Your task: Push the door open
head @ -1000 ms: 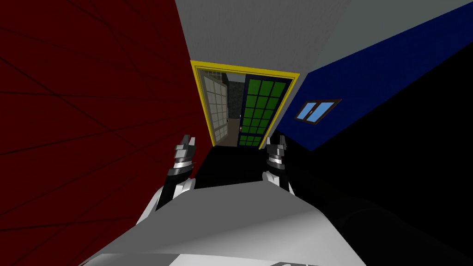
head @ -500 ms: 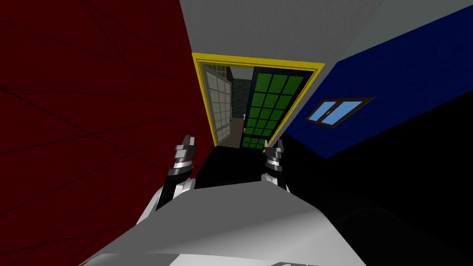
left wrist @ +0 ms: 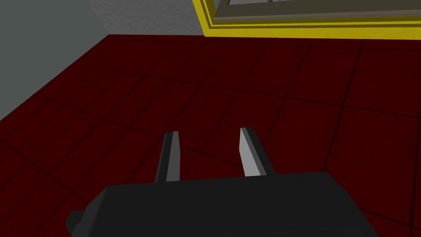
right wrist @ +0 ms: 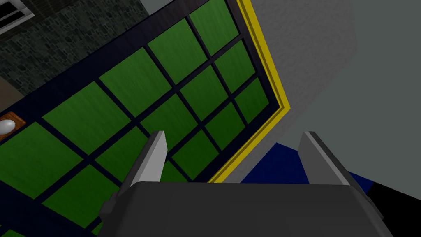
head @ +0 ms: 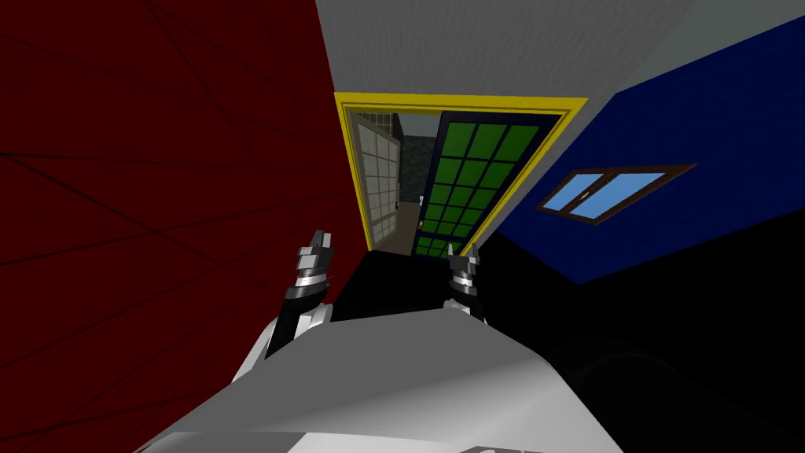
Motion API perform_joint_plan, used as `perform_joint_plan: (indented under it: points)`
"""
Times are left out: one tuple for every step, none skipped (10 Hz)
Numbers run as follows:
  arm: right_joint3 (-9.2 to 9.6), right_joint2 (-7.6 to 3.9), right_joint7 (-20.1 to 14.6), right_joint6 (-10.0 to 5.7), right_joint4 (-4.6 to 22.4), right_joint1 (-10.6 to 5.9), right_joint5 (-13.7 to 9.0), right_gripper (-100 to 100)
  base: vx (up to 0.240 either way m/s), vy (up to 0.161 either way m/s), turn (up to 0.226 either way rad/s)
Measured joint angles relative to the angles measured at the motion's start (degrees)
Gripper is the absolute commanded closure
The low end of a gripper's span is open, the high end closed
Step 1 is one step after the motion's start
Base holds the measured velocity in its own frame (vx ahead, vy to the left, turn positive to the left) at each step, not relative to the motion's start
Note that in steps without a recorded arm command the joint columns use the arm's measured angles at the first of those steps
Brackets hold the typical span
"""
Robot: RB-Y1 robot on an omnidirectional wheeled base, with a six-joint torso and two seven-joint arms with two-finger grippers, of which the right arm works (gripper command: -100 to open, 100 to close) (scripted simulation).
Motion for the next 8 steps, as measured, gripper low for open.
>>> perform_joint_plan:
  points:
    - [0.46, -0.2, -1.34, -0.86, 1.22, 0.26, -1.07, -100, 0.166, -0.06, 0.111]
    - [0.87, -0.32, -2.4, -1.71, 2.74, 0.18, -1.82, -100, 0.153, -0.038, 0.168]
    - [1.21, -0.56, -3.64, -2.42, 3.84, 0.5, -2.89, -100, 0.132, -0.037, 0.132]
    - [1.67, -0.64, -4.72, -3.14, 4.84, 0.86, -3.68, -100, 0.124, -0.022, 0.117]
    - [1.89, -0.88, -5.75, -4.01, 6.02, 1.09, -4.42, -100, 0.106, -0.022, 0.103]
    - [2.02, -1.08, -6.69, -4.77, 7.32, 0.98, -5.13, -100, 0.141, -0.021, 0.228]
    - [2.33, -1.35, -8.0, -5.75, 8.77, 1.31, -6.17, -100, 0.138, -0.04, 0.135]
    - [2.73, -1.48, -9.22, -6.7, 9.97, 1.66, -7.04, -100, 0.098, -0.049, 0.083]
